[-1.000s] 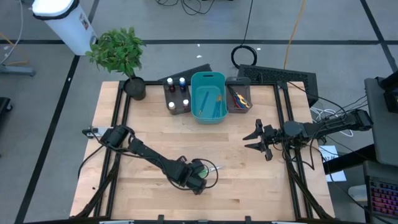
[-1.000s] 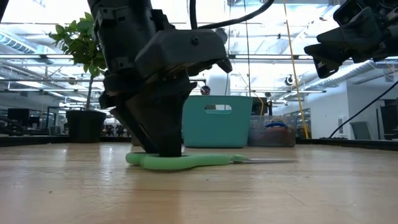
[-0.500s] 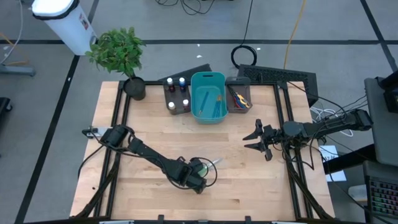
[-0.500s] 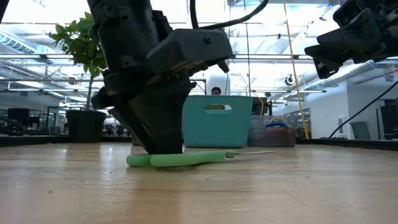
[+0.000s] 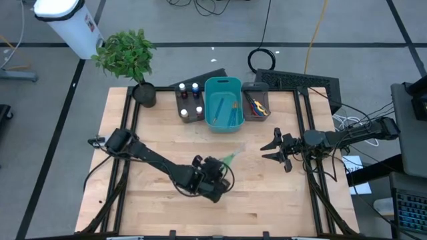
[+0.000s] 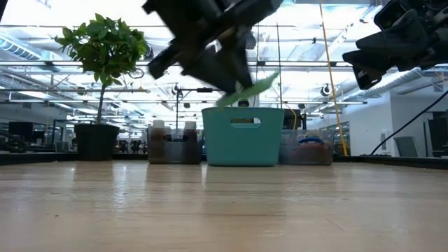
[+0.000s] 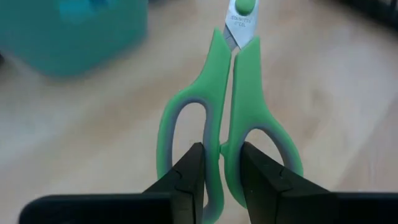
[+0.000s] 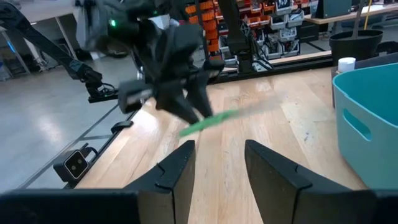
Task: Pick & Place Paint Supplies
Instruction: Put the green scissor into the right black bin
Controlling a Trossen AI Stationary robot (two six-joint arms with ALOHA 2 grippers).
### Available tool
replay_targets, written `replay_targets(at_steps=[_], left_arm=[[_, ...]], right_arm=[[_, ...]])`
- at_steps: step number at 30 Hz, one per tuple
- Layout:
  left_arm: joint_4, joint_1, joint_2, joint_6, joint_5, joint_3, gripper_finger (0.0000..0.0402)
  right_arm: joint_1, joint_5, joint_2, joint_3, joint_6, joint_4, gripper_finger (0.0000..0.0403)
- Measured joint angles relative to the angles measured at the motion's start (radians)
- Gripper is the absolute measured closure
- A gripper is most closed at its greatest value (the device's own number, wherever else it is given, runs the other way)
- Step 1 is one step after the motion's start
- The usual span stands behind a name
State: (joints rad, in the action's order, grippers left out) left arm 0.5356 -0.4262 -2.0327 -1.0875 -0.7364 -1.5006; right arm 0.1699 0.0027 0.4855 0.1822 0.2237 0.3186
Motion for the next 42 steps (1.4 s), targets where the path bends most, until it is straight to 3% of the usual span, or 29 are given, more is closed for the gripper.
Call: replay_targets(at_steps=[5, 12, 16, 21, 24, 29, 34, 42], left_arm=[[-0.133, 0.024, -0.001, 0.105, -0.165, -0.001, 0.0323], [-0.356, 0.092, 0.001, 0.294, -0.239, -0.003, 0.0323], [-0.456, 0.140, 0.001, 0.377, -0.232, -0.003, 0.0323], [-0.535, 0.200, 0.001, 0.542, -0.235, -0.003, 0.0323], [-0.579, 0.235, 0.001, 0.641, -0.223, -0.003, 0.0323], [-0.619, 0.281, 0.001, 0.740, -0.181, -0.004, 0.0323], [-0.661, 0.304, 0.001, 0.810, -0.179, -0.004, 0.0323], [-0.742, 0.318, 0.001, 0.911, -0.179, -0.004, 0.0323]], right_arm=[[0.000, 0.001, 0.010, 0.000, 0.004, 0.005, 0.0273], [0.000, 0.038, 0.029, 0.000, 0.004, 0.008, 0.0273], [0.000, 0.154, 0.036, 0.000, 0.005, 0.007, 0.0273], [0.000, 0.451, 0.068, 0.000, 0.129, 0.011, 0.0273], [0.000, 0.552, 0.115, 0.000, 0.192, 0.064, 0.0273], [-0.014, 0.519, 0.220, 0.000, 0.087, 0.303, 0.0266], [-0.074, 0.472, 0.337, 0.000, 0.057, 0.534, 0.0221], [-0.266, 0.257, 0.515, 0.001, 0.244, 0.743, 0.0159]])
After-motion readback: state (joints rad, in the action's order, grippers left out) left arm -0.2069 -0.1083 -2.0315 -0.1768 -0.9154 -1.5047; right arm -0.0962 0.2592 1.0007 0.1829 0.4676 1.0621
